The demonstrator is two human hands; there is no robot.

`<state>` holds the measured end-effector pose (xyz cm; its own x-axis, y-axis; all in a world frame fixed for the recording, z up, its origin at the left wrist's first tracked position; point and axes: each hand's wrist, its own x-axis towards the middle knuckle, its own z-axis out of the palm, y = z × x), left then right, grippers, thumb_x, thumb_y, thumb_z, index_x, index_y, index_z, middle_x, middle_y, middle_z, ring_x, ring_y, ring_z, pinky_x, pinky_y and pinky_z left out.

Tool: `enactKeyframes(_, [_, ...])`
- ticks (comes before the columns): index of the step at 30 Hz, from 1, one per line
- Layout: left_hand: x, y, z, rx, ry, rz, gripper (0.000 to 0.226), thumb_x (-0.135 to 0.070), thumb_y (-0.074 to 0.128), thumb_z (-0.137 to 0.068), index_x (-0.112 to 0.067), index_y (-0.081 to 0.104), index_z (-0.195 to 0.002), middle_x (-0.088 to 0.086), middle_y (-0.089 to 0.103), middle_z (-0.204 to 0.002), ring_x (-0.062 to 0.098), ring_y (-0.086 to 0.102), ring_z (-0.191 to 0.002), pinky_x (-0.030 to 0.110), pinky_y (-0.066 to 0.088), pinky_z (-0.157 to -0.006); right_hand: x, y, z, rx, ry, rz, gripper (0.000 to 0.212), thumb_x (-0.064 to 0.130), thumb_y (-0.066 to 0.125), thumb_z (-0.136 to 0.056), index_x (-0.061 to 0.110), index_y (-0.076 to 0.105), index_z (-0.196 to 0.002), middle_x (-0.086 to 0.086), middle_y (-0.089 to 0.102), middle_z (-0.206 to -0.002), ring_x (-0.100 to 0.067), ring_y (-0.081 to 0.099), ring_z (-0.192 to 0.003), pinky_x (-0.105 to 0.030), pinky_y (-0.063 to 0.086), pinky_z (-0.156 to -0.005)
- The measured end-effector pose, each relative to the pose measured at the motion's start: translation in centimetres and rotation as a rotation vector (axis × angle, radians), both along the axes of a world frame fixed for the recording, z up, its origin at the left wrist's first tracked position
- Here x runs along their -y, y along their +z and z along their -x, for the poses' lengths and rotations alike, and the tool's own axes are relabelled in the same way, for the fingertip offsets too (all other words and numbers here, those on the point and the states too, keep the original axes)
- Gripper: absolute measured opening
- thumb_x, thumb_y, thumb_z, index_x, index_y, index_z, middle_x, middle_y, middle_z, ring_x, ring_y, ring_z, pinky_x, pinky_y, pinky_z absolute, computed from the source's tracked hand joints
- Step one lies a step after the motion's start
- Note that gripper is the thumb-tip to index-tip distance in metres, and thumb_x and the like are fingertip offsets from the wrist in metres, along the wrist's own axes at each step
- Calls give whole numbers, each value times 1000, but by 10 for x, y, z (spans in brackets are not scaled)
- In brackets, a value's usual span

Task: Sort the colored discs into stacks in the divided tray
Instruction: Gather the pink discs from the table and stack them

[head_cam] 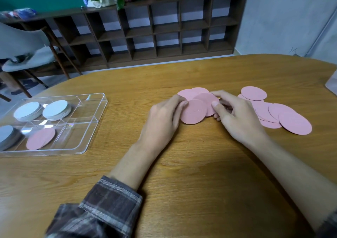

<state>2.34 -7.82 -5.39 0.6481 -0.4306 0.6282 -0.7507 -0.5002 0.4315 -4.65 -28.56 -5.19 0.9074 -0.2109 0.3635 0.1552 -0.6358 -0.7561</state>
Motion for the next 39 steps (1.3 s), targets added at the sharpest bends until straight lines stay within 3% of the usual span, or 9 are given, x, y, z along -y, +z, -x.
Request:
enactKeyframes(2, [2, -2, -2, -34, -13, 19, 11, -15, 63, -103, -10, 71, -109, -3, 71, -80, 4, 52, -66, 20, 43, -67, -1, 0, 0, -17, 23, -9, 28, 20, 50, -105, 34, 68, -122, 2, 68, -74, -16, 66, -77, -48, 55, -85])
enactKeyframes(6, [5, -3, 1, -195, -18, 102, 24, -14, 74, -93, -15, 76, -117, -5, 73, -79, 10, 68, -73, 15, 53, -71, -2, 0, -1, -53, 34, -27, 34, 16, 46, -106, 33, 68, -124, 4, 68, -75, -13, 65, -77, -42, 55, -86])
enactKeyframes(14, [8, -4, 1, -281, 20, 172, 9, -24, 80, -90, -17, 83, -95, -6, 77, -81, 8, 70, -73, 18, 53, -72, -8, 8, 6, -27, 107, 106, 27, 26, 54, -105, 27, 68, -128, 17, 63, -83, -7, 61, -85, -18, 44, -76])
enactKeyframes(17, [12, -5, 0, -241, 3, 137, 12, -27, 80, -91, -18, 82, -98, -6, 76, -85, 7, 68, -75, 16, 51, -74, -4, 5, 3, -20, 51, 153, 25, 22, 55, -104, 24, 67, -126, 14, 65, -83, -8, 59, -81, -22, 43, -74])
enactKeyframes(23, [11, -14, -22, -166, 50, -115, 35, -33, 66, -97, -16, 70, -127, -4, 69, -126, 17, 65, -117, 41, 53, -99, 12, 5, 1, -23, -40, 119, 25, 23, 52, -105, 22, 67, -125, 3, 74, -94, -10, 61, -84, -20, 44, -76])
enactKeyframes(29, [25, -11, -39, -253, 53, -288, 59, -38, 65, -99, -14, 52, -152, 6, 51, -158, 22, 45, -148, 39, 37, -121, 18, 4, 0, -19, -103, 118, 25, 22, 51, -106, 21, 66, -125, 0, 75, -100, -18, 65, -93, -37, 49, -83])
enactKeyframes(32, [29, -9, -42, -244, 82, -306, 58, -43, 66, -97, -16, 56, -148, 4, 59, -151, 22, 54, -140, 40, 43, -115, 17, 3, -1, -11, -117, 125, 25, 21, 52, -105, 20, 66, -126, 0, 74, -99, -18, 65, -92, -35, 48, -81])
enactKeyframes(36, [25, -5, -37, -175, 102, -294, 41, -44, 68, -96, -20, 69, -130, -2, 74, -122, 23, 67, -111, 39, 54, -90, 16, 3, -1, -17, -111, 110, 25, 20, 51, -106, 20, 66, -126, 0, 74, -98, -17, 64, -93, -35, 48, -82])
enactKeyframes(39, [21, -3, -30, -116, 59, -297, 30, -44, 61, -102, -20, 73, -117, -2, 76, -108, 27, 67, -101, 43, 55, -79, 16, 5, 0, -22, -116, 108, 26, 21, 52, -105, 19, 66, -127, 2, 74, -103, -16, 65, -97, -30, 48, -82])
